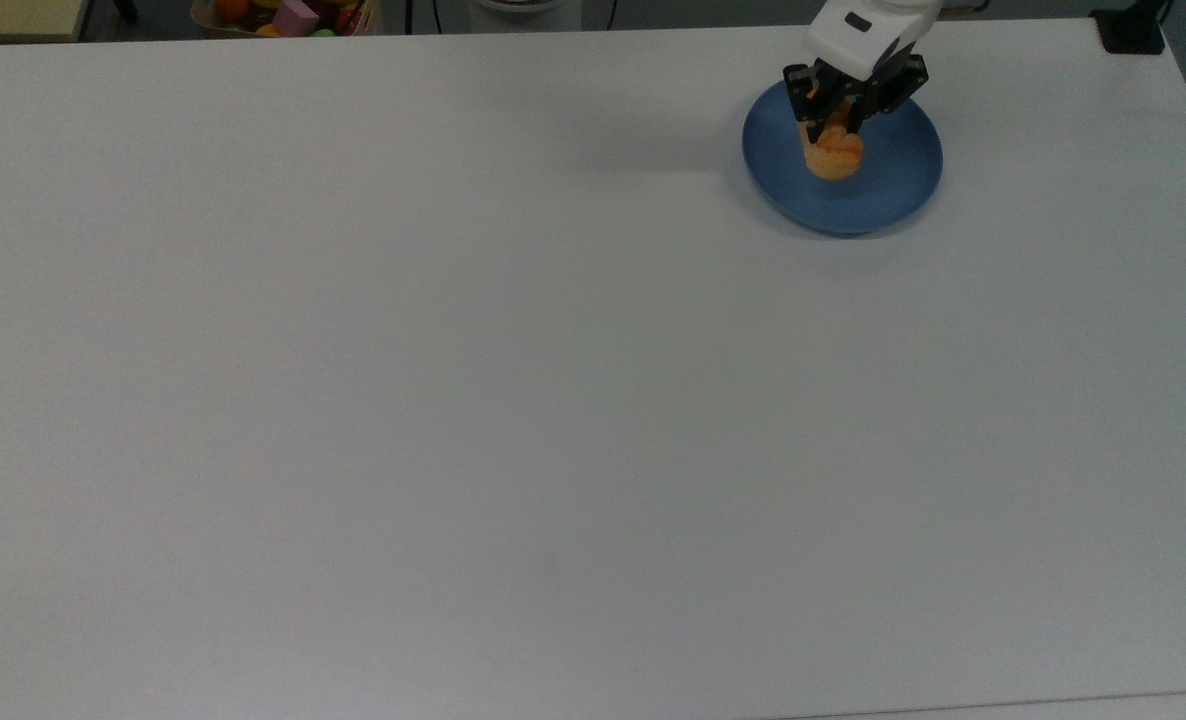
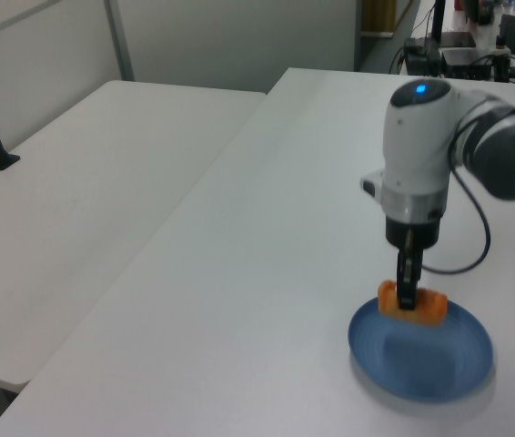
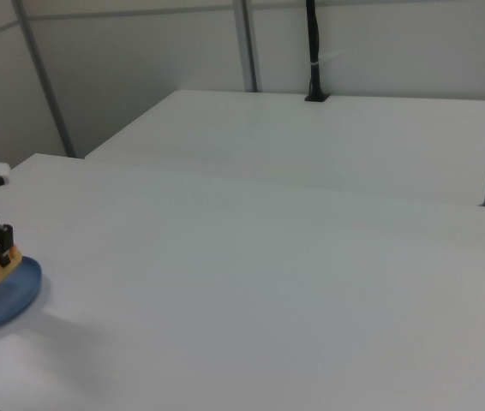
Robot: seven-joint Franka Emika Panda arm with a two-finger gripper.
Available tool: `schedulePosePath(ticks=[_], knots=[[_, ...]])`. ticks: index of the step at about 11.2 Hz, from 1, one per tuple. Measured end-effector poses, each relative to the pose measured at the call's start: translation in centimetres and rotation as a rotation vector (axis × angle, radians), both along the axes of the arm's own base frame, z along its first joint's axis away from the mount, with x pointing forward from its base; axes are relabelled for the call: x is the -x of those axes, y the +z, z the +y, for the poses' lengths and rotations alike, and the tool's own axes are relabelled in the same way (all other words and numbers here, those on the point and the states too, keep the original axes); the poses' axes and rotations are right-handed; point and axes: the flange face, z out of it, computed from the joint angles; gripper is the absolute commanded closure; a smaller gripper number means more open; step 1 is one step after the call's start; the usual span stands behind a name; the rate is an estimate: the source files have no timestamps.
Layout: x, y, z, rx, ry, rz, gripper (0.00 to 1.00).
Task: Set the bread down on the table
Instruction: 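Lift the bread roll off the plate and carry it away from the plate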
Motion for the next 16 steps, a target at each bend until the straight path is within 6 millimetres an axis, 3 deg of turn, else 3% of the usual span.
schedulePosePath(ticks=[4, 9, 13, 16], knots=[[-1.5, 8.1, -5.5, -0.018, -0.022, -0.031, 0.63], [-3.6, 17.2, -16.8, -0.063, 0.01, -0.002, 0.63], [-5.6, 20.3, -26.3, -0.089, 0.031, -0.021, 0.63], [-6.9, 21.2, -34.0, -0.101, 0.039, -0.05, 0.63]])
